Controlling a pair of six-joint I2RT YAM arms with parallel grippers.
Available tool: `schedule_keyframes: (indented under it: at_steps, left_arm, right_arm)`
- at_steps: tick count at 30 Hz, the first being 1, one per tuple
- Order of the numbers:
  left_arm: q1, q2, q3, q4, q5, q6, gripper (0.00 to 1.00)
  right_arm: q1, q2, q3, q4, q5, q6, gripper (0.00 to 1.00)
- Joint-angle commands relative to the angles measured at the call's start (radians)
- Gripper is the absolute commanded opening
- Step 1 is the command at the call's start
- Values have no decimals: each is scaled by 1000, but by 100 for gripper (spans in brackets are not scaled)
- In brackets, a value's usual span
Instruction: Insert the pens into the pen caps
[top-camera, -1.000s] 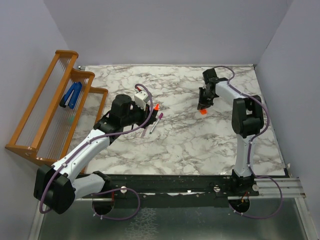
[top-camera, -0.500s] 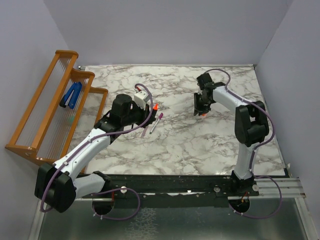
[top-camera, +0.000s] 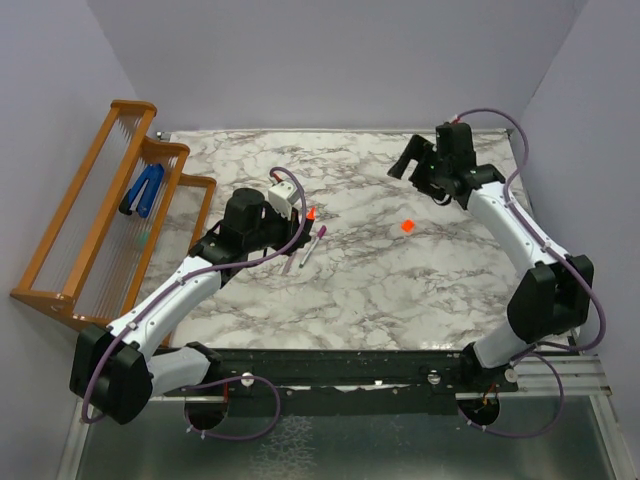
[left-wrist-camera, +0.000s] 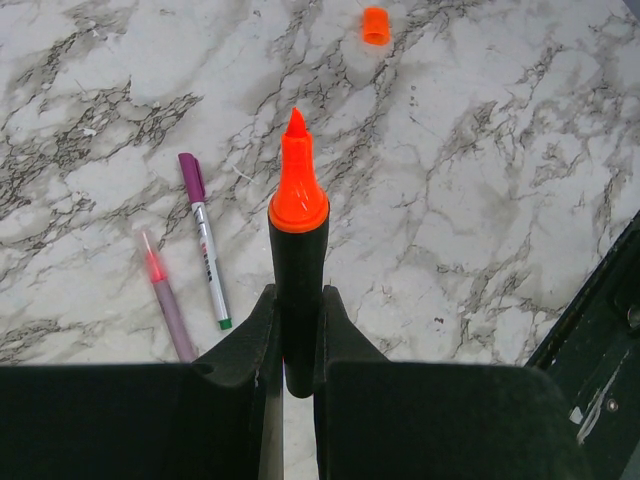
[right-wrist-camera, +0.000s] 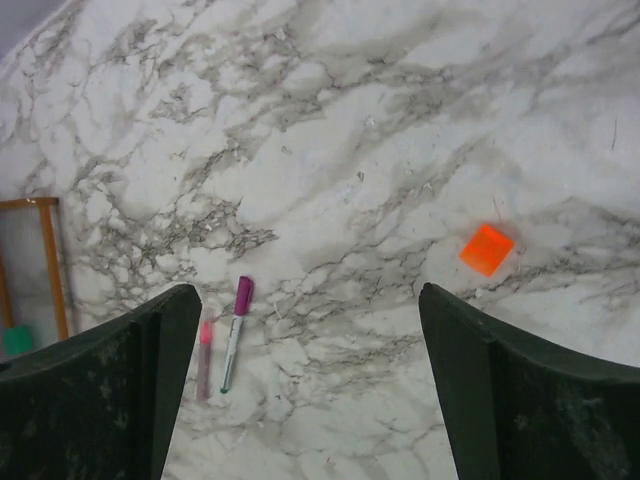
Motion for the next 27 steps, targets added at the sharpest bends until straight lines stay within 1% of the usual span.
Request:
schedule_keyframes:
  at_steps: [1,2,5,7,11,15,20,27]
  left_arm:
    - [6,0,8,-1,-11,5,0]
    - [6,0,8,0,-9,5,0]
    - [6,-4,8,-1,-7,5,0]
    - [6,-6,10,1,-7,5,0]
    - [7,-6,13,1,-5,4,0]
    - [7,-6,13,-2,-1,1,0]
    - [9,-12,13,-2,1,1,0]
    - [9,-18,13,-6,1,4,0]
  right_arm:
    - [-73,18,-151,84,-184,272,85]
    - [-77,45,-112,21,-152,264,83]
    - [-77,176,72,-228,-11,216,78]
    - [-77,230,128,-299,30,201,77]
    - [-77,262,142,-293,79,187,67]
    - [-77,329,185,-353,82,196,61]
    - [-77,351,107,-303,91,190,59]
    - [-77,411,108,-292,92,186,54]
